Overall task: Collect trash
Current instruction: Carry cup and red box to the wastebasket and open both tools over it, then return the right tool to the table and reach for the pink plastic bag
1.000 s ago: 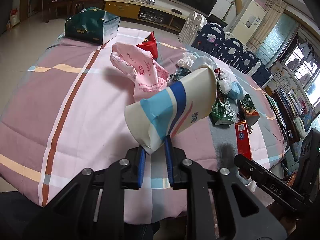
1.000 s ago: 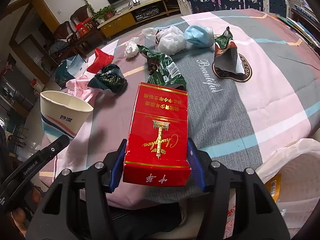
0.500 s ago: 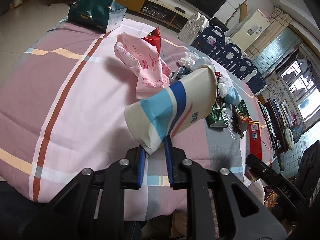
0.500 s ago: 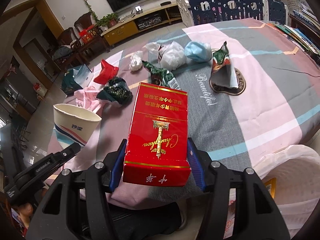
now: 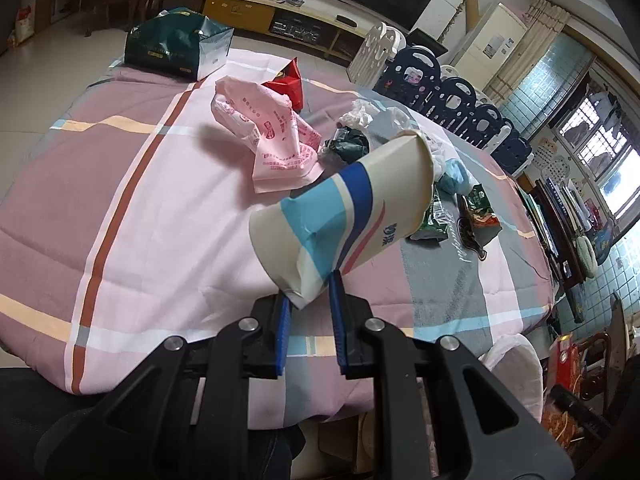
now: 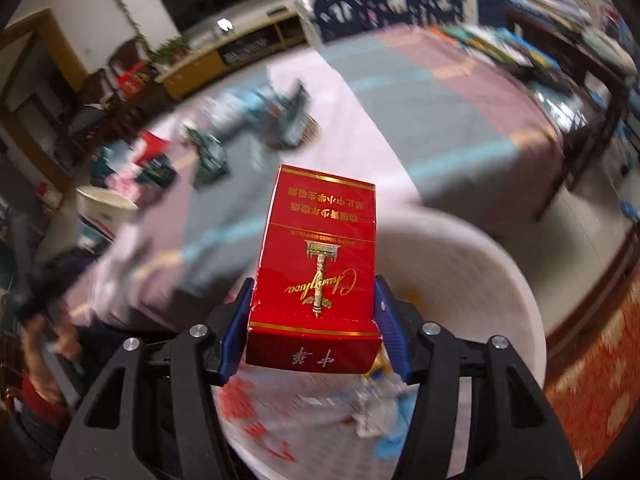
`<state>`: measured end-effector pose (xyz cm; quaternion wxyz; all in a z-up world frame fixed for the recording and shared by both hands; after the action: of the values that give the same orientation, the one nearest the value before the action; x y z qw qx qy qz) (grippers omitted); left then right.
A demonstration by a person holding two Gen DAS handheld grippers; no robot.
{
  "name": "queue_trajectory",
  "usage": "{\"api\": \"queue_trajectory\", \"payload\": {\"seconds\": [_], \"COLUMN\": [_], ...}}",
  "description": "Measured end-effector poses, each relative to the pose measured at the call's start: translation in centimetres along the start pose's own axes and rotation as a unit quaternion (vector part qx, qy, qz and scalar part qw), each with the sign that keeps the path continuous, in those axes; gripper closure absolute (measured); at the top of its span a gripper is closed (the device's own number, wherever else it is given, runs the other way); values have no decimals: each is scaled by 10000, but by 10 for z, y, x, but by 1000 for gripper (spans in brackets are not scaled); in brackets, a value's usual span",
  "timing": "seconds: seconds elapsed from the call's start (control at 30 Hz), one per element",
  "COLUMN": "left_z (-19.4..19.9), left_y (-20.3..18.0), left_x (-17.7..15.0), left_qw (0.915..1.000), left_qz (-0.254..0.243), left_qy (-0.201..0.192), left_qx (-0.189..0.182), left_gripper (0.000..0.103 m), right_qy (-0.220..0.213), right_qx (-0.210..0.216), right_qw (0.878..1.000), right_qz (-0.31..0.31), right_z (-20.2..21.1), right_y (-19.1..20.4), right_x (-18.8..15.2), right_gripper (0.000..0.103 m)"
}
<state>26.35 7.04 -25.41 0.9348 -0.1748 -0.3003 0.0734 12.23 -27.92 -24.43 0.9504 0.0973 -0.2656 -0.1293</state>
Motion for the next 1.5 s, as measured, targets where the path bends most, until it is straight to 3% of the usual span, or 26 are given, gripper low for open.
{"api": "queue_trajectory", "payload": {"seconds": [0.1, 0.17, 0.27, 0.33, 0.43, 0.5, 0.57, 0.6, 0.63, 0.67, 0.7, 0.77, 0.8, 0.93, 1.0, 1.07, 1.13, 1.23, 1.33, 1.37, 1.43, 1.5], "left_z": [11, 14, 15, 16, 23, 28, 30, 30, 29, 27, 26, 26, 24, 23, 28, 36, 46, 53, 56, 53, 50, 55], "left_y": [-21, -39, -75, -101, -149, -179, -209, -219, -227, -232, -234, -232, -227, -173, -139, -98, -59, -9, 29, 42, 64, 79], "left_x": [-6, -16, -39, -55, -85, -108, -139, -154, -168, -180, -187, -186, -180, -114, -80, -45, -20, 3, 12, 11, 14, 10], "left_qw": [9994, 9983, 9933, 9869, 9688, 9516, 9273, 9167, 9060, 8980, 8934, 8894, 8935, 9401, 9588, 9737, 9828, 9873, 9818, 9819, 9846, 9803], "left_qz": [-320, -554, -992, -1296, -1909, -2391, -2897, -3106, -3336, -3568, -3787, -4125, -4150, -3361, -2829, -2188, -1550, -775, -162, 162, 837, 1378], "left_qy": [-98, -33, 242, 446, 729, 884, 1196, 1336, 1470, 1542, 1475, 1145, 1014, 437, 166, -122, -350, -578, -770, -671, -563, -766], "left_qx": [-73, -180, -534, -854, -1403, -1717, -2045, -2130, -2152, -2062, -1918, -1602, -1388, -356, 206, 621, 939, 1260, 1728, 1763, 1431, 1191], "left_gripper": [84, 84, 84, 84, 84, 84, 83, 78, 53, 19, 10, 10, 10, 10, 10, 10, 10, 9, 7, 7, 7, 7], "right_qy": [662, 923, 718, 332, -225, -550, -758, -853, -908, -950, -965, -965, -953, -789, -707, -561, -429, -268, -144, -127, -86, -66], "right_qx": [149, 216, 288, 216, 63, -65, -171, -243, -282, -311, -330, -366, -377, -233, -124, 40, 226, 463, 685, 750, 911, 959], "right_qw": [9964, 9920, 9893, 9876, 9814, 9768, 9738, 9721, 9708, 9698, 9696, 9706, 9715, 9779, 9823, 9884, 9926, 9968, 9975, 9971, 9956, 9945], "right_qz": [-516, -828, -1235, -1521, -1904, -2067, -2136, -2173, -2204, -2226, -2222, -2175, -2139, -1923, -1732, -1411, -1115, -598, -113, -25, 191, 408], "right_z": [-26, -36, -27, -10, 18, 37, 48, 54, 58, 60, 60, 57, 56, 40, 29, 13, -4, -29, -53, -59, -73, -87], "right_y": [-16, -19, -26, -39, -64, -80, -92, -97, -103, -106, -107, -109, -110, -90, -70, -40, -8, 48, 107, 123, 157, 190], "right_x": [-34, -45, -40, -27, -13, -6, -2, 0, 1, 3, 4, 9, 10, 16, 21, 28, 34, 45, 59, 62, 72, 82], "right_gripper": [41, 32, 27, 26, 19, 18, 18, 18, 17, 17, 16, 16, 16, 16, 16, 16, 16, 16, 16, 16, 16, 16]}}
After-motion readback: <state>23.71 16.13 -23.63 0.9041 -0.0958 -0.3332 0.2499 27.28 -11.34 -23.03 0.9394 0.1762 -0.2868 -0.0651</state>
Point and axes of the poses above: each gripper's, at about its wrist camera, not at the fingertips, and z roughly against the way its jaws point, y to its left, x to its top, the point moved 7 cm from there along -z, roughly the way its jaws point, and after that the axes turned 2 degrees about z, right-handed, at the moved point
